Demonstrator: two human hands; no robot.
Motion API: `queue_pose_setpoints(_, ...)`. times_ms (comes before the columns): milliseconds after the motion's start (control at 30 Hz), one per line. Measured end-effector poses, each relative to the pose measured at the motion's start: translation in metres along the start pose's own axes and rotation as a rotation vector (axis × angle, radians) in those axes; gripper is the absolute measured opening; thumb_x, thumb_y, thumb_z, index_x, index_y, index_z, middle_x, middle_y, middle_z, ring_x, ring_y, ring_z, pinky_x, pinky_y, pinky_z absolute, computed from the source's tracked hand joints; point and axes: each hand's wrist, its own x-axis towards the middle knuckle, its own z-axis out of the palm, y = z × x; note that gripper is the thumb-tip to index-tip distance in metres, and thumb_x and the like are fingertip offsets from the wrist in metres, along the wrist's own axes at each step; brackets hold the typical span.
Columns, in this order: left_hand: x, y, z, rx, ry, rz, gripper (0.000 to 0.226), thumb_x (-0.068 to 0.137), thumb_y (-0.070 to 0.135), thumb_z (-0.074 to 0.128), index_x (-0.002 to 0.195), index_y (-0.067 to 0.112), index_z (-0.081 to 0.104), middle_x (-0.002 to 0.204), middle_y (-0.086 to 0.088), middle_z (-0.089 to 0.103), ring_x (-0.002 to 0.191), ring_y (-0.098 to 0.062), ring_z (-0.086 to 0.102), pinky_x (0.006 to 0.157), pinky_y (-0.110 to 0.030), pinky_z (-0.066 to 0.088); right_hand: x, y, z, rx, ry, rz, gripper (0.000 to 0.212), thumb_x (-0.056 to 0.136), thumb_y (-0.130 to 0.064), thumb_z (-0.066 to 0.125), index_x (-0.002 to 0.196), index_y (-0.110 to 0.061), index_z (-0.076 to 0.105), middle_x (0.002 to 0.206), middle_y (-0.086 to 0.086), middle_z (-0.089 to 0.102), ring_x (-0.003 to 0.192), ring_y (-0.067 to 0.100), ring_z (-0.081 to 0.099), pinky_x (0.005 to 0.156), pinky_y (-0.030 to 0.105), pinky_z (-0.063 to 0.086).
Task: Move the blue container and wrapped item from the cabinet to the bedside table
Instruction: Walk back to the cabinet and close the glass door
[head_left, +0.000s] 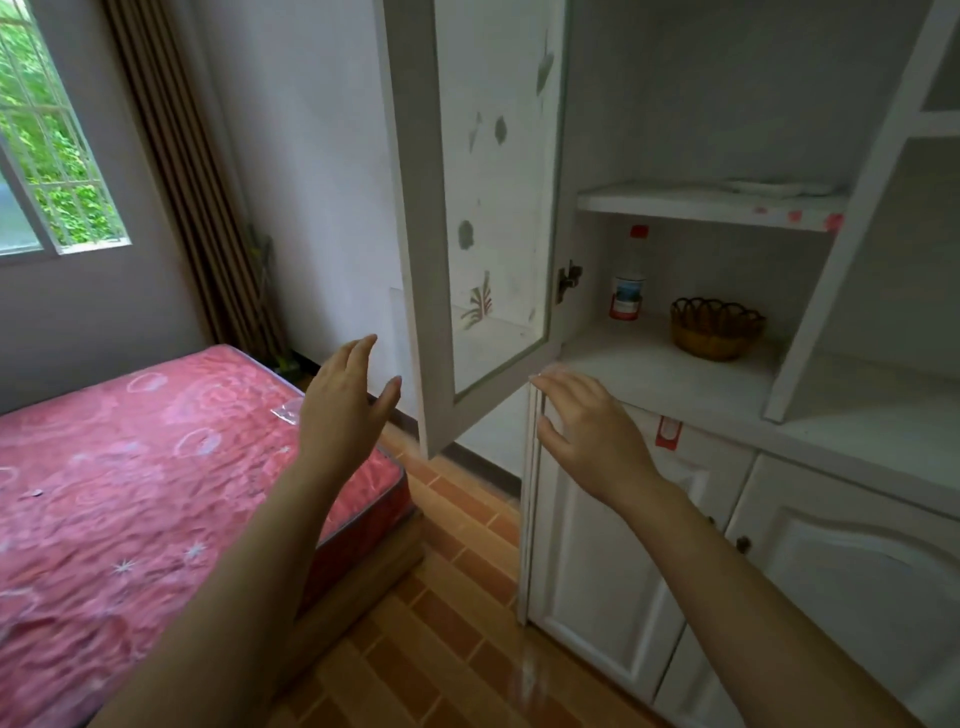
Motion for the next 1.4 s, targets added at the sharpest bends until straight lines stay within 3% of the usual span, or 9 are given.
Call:
queue_pose_setpoints(167,0.035,-0.005,0.006,-0.084,-0.048,-0.022,0.055,0.092,0.03,0.051,0.139,0.009,0.033,0.142,-0.014,0.041,0.131,-0.029,0.036,0.105,-0.044,0.032,0.014,-0.006,0.016,-0.04,-0.065,-0.027,0.045,0.093,-0.022,0.043,0.137,-0.014,0.038,0.141,0.005,0.043,0.132,0.02,0.032,0.107,0.035,0.027)
queue_pose_setpoints(400,0.071,-0.012,0.03,-0.107,-0.231,0.043,0.058,0.092,0.041,0.044,0.142,0.015,0.029,0.148,-0.011,0.032,0.134,-0.028,0.03,0.109,-0.046,0.026,0.028,-0.009,0.031,-0.087,-0.119,-0.049,0.047,0.092,-0.021,0.044,0.137,-0.014,0.036,0.141,0.008,0.042,0.131,0.023,0.033,0.106,0.037,0.03)
queue_pose_setpoints(733,0.076,-0.014,0.034,-0.188,-0.165,0.075,0.046,0.096,0.034,0.037,0.14,0.022,0.035,0.15,-0.005,0.03,0.138,-0.026,0.024,0.111,-0.051,0.019,0.026,0.008,0.037,-0.132,-0.134,0.001,0.048,0.093,-0.023,0.042,0.139,-0.017,0.032,0.144,0.004,0.038,0.134,0.02,0.03,0.108,0.035,0.028)
queue_pose_setpoints(967,0.071,-0.012,0.04,-0.219,-0.173,0.102,0.048,0.094,0.013,0.039,0.141,0.023,0.032,0.152,-0.004,0.026,0.139,-0.027,0.02,0.113,-0.053,0.015,0.014,0.025,0.031,-0.151,-0.127,0.032,0.048,0.092,-0.022,0.042,0.139,-0.016,0.032,0.142,0.006,0.04,0.131,0.021,0.033,0.105,0.036,0.033)
queue_pose_setpoints(1100,0.065,-0.003,0.041,-0.191,-0.186,0.164,0.056,0.085,0.025,0.03,0.14,0.025,0.032,0.152,-0.005,0.026,0.139,-0.028,0.019,0.112,-0.051,0.013,0.005,0.039,0.025,-0.157,-0.117,0.063,0.049,0.092,-0.024,0.04,0.14,-0.017,0.032,0.141,0.006,0.042,0.13,0.021,0.035,0.105,0.037,0.033)
queue_pose_setpoints(1400,0.051,0.023,0.058,-0.195,-0.198,0.327,0.061,0.081,0.016,0.029,0.142,0.021,0.028,0.15,-0.007,0.029,0.137,-0.029,0.024,0.111,-0.046,0.017,-0.012,0.054,0.01,-0.125,-0.106,0.093,0.051,0.093,-0.022,0.043,0.142,-0.018,0.028,0.144,0.005,0.038,0.131,0.019,0.031,0.106,0.033,0.029)
